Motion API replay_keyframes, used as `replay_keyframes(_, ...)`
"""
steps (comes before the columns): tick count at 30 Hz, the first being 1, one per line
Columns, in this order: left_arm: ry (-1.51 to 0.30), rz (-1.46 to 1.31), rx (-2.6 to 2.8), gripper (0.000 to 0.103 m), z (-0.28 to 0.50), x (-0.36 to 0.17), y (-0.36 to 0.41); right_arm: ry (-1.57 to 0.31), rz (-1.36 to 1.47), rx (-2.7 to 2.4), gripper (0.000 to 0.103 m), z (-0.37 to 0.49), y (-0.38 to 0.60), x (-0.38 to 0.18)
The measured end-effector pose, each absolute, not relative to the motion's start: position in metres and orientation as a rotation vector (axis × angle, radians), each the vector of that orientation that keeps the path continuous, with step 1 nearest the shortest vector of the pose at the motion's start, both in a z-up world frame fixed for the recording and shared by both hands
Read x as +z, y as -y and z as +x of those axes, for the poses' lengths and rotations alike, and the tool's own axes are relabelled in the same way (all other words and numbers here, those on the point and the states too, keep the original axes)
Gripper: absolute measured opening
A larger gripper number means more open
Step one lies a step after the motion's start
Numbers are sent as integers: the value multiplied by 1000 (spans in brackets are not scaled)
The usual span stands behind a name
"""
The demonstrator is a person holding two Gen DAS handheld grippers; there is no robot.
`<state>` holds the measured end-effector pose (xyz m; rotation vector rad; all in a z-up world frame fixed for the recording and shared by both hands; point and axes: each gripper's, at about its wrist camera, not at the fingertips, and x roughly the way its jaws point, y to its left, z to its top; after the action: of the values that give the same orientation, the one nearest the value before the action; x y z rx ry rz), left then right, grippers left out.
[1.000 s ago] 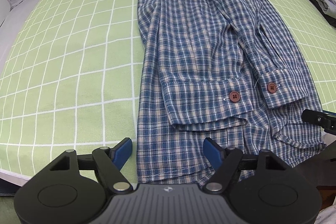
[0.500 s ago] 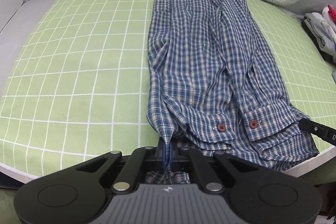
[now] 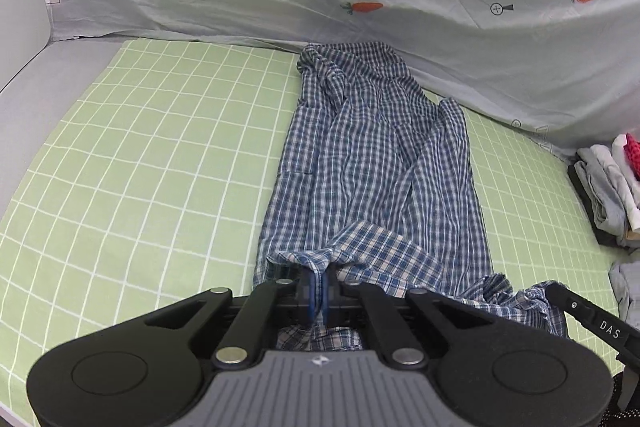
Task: Fold clothes
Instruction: 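Grasp the shirt hem with the left tool while the right tool grasps the hem beside it, then lift the hem with both tools and fold it toward the collar, then release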
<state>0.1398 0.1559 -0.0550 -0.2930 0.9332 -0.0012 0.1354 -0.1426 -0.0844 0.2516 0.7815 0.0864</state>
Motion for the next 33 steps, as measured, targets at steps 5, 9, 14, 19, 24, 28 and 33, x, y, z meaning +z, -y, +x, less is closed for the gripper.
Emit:
replay_keyframes(5, -935, -333, 10, 3, 181, -61, -160, -813, 249, 93, 3, 184, 142, -99)
replay_keyframes(9, -962, -358, 11, 3, 222, -78, -172, -838, 247, 97, 3, 223, 142, -110)
replay_keyframes(14, -1041, -417, 48, 3, 287, -122, -194, -906, 249, 97, 3, 277, 141, -136)
replay_keyframes(19, -1071, -411, 73, 3, 330, -149, -200, -974, 245, 93, 3, 326, 140, -166)
replay_keyframes(24, -1048, -437, 84, 12, 335, -149, -201, -980, 239, 95, 4, 337, 139, -173)
replay_keyframes(28, -999, -416, 103, 38, 319, -131, -204, -915, 272, 51, 48, 322, 150, -155)
replay_keyframes(33, -930, -426, 152, 53, 280, -106, -219, -849, 259, -40, 79, 282, 163, -131)
